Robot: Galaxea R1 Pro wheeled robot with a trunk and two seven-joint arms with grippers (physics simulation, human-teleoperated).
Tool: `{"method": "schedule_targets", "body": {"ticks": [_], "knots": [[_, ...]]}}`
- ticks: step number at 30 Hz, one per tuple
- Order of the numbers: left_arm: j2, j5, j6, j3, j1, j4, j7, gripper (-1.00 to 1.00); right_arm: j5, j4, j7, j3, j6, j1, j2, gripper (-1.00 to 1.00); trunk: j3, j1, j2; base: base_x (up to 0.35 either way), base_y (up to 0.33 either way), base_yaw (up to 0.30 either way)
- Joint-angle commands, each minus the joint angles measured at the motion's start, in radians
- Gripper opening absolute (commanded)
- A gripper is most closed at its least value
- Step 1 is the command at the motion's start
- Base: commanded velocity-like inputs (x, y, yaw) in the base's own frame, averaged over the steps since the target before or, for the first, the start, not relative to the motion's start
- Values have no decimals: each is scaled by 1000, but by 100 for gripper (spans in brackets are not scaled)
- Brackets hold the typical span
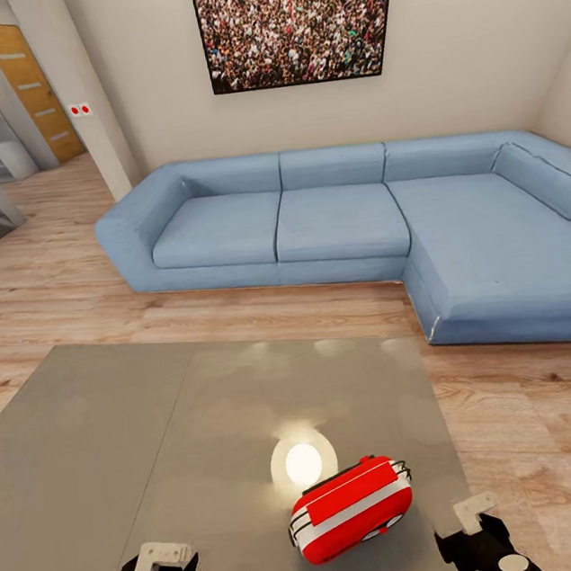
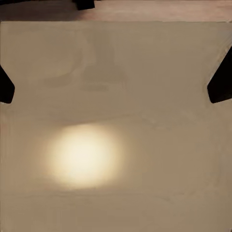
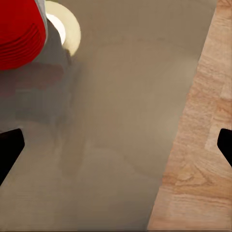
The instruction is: Turn on the radio receiver that's on the table in the living room.
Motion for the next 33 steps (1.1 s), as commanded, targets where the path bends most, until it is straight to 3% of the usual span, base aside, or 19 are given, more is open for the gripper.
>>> {"method": "schedule_targets", "body": {"ticks": [1, 13, 29, 30, 33], "knots": [[1, 0, -3, 6, -1, -3, -3, 100, 1, 6, 0, 0, -1, 0, 0, 100, 0, 0, 0, 0, 0, 0], [-8, 2, -70, 0, -4, -35, -20, 100, 18, 72, 5, 6, 2, 2, -6, 100, 0, 0, 0, 0, 0, 0], [-14, 2, -70, 0, -4, -32, -17, 100, 16, -18, -6, 2, 60, 2, -6, 100, 0, 0, 0, 0, 0, 0], [-14, 2, -70, 0, -4, -31, -17, 100, 17, -112, -6, 2, 63, 2, -8, 100, 0, 0, 0, 0, 0, 0], [-15, 2, -66, 0, -4, -31, -17, 100, 18, -203, -5, 0, 139, 2, -12, 100, 0, 0, 0, 0, 0, 0]]}}
